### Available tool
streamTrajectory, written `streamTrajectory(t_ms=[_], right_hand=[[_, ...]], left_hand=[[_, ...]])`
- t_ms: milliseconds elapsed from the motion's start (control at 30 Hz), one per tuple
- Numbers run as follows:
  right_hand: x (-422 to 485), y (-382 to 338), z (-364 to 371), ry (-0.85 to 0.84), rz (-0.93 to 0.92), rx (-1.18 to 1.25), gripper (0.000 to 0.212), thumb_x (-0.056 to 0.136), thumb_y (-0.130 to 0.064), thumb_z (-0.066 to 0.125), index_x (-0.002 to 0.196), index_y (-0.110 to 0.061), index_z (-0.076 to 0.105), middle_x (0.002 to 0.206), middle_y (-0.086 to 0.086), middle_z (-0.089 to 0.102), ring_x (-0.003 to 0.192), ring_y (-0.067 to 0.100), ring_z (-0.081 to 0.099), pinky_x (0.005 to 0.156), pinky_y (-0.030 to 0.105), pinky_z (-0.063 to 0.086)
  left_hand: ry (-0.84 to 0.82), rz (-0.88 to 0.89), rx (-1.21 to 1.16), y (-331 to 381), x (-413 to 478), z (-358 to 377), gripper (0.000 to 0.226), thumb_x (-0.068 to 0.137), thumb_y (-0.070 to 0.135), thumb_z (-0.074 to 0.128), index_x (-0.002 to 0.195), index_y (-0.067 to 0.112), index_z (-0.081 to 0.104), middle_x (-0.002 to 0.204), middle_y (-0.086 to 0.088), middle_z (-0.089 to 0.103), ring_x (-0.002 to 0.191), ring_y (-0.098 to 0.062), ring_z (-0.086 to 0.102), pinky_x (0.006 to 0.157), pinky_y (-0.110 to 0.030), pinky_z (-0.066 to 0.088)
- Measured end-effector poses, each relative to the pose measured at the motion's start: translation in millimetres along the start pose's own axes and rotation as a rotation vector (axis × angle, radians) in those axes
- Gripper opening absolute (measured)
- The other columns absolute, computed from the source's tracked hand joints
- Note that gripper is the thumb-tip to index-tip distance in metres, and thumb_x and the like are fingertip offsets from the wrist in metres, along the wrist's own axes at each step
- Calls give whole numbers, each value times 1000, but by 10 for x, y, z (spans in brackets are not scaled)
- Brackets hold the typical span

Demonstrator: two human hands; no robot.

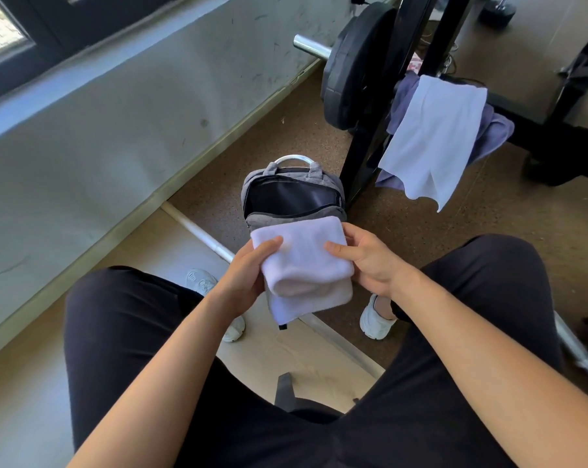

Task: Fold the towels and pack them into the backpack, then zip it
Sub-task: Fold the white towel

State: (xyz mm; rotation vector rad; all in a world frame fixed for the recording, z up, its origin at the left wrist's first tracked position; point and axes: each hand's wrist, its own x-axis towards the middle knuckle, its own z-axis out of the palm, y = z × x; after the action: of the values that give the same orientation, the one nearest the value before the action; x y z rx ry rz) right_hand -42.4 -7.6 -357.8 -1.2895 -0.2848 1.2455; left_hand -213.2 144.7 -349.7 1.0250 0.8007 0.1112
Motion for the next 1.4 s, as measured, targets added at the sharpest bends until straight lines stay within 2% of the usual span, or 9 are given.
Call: streamTrajectory(t_ms=[167, 300, 400, 533, 633, 800, 967, 1133, 1400], right_hand=[[46, 7, -9, 79, 75, 128, 39, 100, -10, 57, 138, -1, 55, 135, 21, 63, 120, 35, 63, 95, 43, 56], [31, -24, 5, 103, 90, 189, 39, 102, -13, 54, 139, 0, 54, 135, 21, 63, 118, 33, 64, 90, 40, 59], [18, -34, 20, 104, 76, 198, 38, 103, -15, 53, 138, -1, 56, 134, 20, 64, 120, 32, 64, 91, 38, 58], [-2, -48, 6, 39, 108, 132, 41, 102, -26, 56, 136, -5, 59, 133, 15, 66, 124, 30, 63, 103, 42, 52], [-2, -15, -8, -26, 183, -23, 48, 95, -42, 64, 134, -15, 63, 131, 8, 69, 125, 26, 63, 109, 47, 45], [-18, 28, 0, -53, 220, -102, 50, 86, -45, 73, 130, -20, 67, 128, 7, 70, 126, 29, 61, 111, 54, 42], [-36, -36, 24, -35, 119, 85, 45, 95, -26, 62, 135, -6, 61, 132, 16, 67, 128, 36, 58, 105, 46, 49], [-60, -58, 16, -71, 82, 125, 47, 92, -24, 63, 136, -8, 61, 136, 19, 63, 127, 35, 58, 112, 48, 42], [-41, -67, -36, -95, 97, -89, 55, 80, -22, 71, 129, 2, 64, 127, 23, 68, 125, 40, 60, 107, 46, 46]], left_hand=[[169, -64, 51, -43, -2, 39, 58, 92, 45, 72, 137, 26, 40, 123, -8, 65, 102, -24, 73, 82, -43, 62], [160, -68, 135, -73, 2, 19, 42, 92, 47, 71, 119, 21, 51, 108, -11, 65, 88, -26, 66, 73, -38, 56], [32, -158, 117, -44, -12, -8, 45, 92, 52, 68, 121, 17, 67, 114, -9, 77, 106, -27, 74, 93, -40, 59], [-33, -239, 44, -23, -28, 0, 51, 93, 49, 67, 130, 13, 64, 120, -12, 76, 115, -28, 72, 105, -44, 53], [-52, -209, -63, 24, -64, 13, 50, 91, 40, 66, 128, 7, 64, 117, -17, 76, 105, -29, 73, 93, -39, 54], [-148, -135, -142, 75, -97, -11, 50, 87, 37, 61, 115, -4, 64, 76, -21, 68, 71, -28, 68, 73, -36, 54], [-148, -176, 6, 75, -90, -69, 50, 88, 40, 65, 128, 8, 65, 112, -17, 76, 93, -27, 75, 79, -38, 58], [-92, -201, 129, 9, -66, -45, 41, 97, 36, 65, 127, 9, 67, 123, -18, 74, 119, -36, 68, 110, -48, 50], [-96, -214, 8, 33, -81, 7, 47, 98, 43, 61, 131, 9, 64, 124, -16, 74, 116, -28, 71, 102, -40, 52]])
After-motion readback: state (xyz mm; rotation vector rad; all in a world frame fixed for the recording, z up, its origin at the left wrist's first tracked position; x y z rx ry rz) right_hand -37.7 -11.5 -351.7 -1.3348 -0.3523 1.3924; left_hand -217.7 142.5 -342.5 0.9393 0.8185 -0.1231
